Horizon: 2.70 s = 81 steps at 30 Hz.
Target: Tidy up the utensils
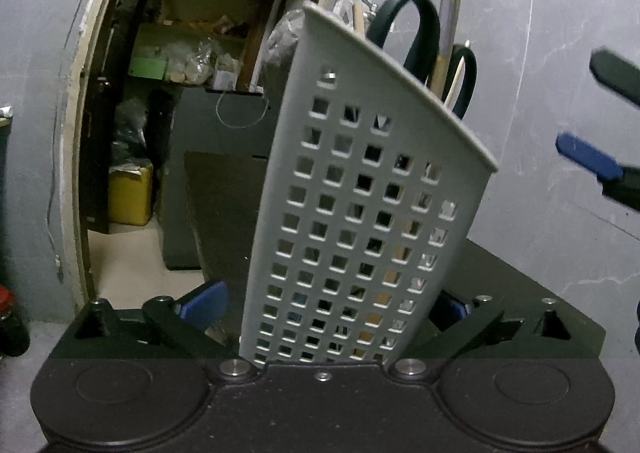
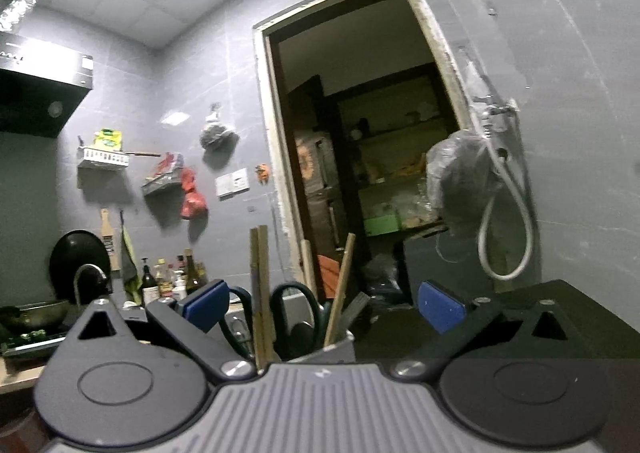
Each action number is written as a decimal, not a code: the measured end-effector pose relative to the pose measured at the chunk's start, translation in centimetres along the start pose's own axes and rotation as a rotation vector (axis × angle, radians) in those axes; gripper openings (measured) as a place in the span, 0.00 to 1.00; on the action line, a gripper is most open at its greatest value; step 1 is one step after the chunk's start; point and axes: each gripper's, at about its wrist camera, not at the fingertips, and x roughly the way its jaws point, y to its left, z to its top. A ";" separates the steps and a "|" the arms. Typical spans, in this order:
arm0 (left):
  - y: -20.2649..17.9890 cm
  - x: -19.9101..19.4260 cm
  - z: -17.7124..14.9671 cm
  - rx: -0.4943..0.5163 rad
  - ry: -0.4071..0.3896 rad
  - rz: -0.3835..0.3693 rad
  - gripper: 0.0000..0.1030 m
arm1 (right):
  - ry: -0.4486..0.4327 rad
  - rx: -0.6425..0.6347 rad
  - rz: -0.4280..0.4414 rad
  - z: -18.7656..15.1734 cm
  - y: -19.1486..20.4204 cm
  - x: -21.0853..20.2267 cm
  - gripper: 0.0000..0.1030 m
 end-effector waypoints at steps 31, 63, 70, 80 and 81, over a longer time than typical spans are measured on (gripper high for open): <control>-2.6 -13.5 -0.2 0.034 -0.068 0.058 0.99 | 0.093 0.031 -0.194 -3.7 2.6 -7.3 1.00; -3.7 -20.4 -1.9 0.059 0.046 0.199 0.99 | 0.356 0.008 -0.157 -3.8 6.1 -11.3 1.00; -4.1 -20.5 -2.0 0.081 0.061 0.213 0.99 | 0.369 0.014 -0.170 -3.8 6.1 -11.0 1.00; -4.2 -20.1 -2.1 0.099 0.072 0.223 0.99 | 0.394 0.022 -0.171 -4.1 5.7 -10.3 1.00; -4.2 -20.0 -2.1 0.100 0.073 0.222 0.99 | 0.394 0.023 -0.171 -4.1 5.7 -10.3 1.00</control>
